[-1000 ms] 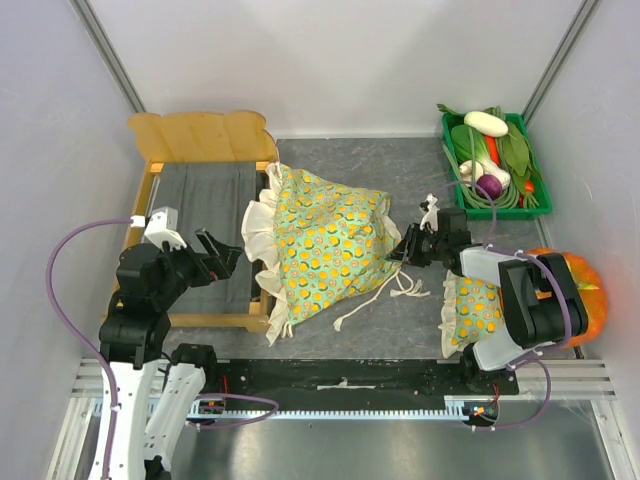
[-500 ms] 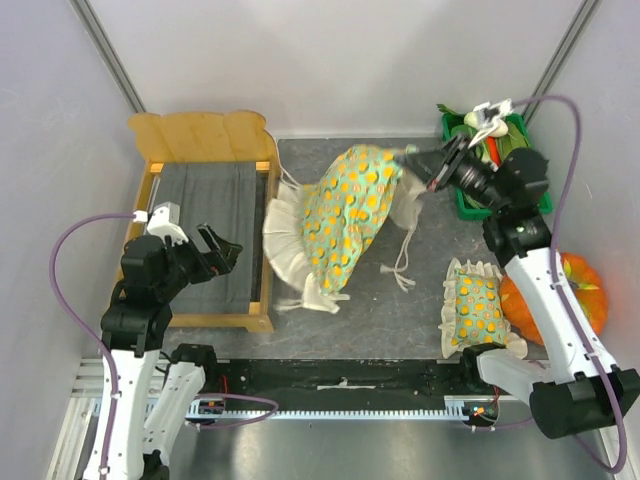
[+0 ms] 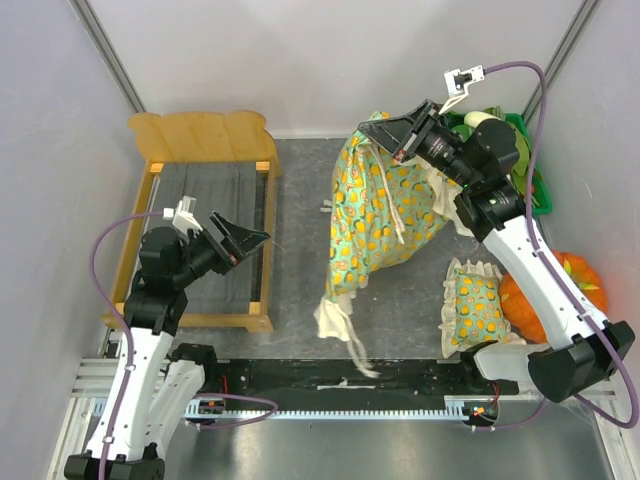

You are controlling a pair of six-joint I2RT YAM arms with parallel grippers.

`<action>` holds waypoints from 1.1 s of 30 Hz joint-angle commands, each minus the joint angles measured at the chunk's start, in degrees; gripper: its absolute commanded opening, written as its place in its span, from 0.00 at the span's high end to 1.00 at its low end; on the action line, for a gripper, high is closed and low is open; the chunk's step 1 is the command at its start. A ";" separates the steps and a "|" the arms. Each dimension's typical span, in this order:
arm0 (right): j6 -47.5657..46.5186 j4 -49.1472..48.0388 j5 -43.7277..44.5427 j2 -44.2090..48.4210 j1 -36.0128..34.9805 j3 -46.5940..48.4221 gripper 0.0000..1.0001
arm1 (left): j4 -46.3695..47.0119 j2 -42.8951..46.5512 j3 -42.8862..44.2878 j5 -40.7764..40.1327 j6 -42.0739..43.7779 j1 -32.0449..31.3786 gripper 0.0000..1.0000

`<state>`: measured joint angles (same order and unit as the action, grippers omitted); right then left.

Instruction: Set up the pet bed

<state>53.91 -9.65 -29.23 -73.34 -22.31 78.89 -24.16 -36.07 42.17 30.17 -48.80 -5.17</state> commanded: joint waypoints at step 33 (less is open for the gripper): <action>-2.14 -4.76 6.03 -3.12 -2.66 2.32 1.00 | 5.01 -20.35 10.91 -37.46 25.07 -45.81 0.27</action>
<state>52.38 -11.05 -22.28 -78.81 -24.75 80.27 -20.91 -54.89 49.87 -0.36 -24.27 -50.22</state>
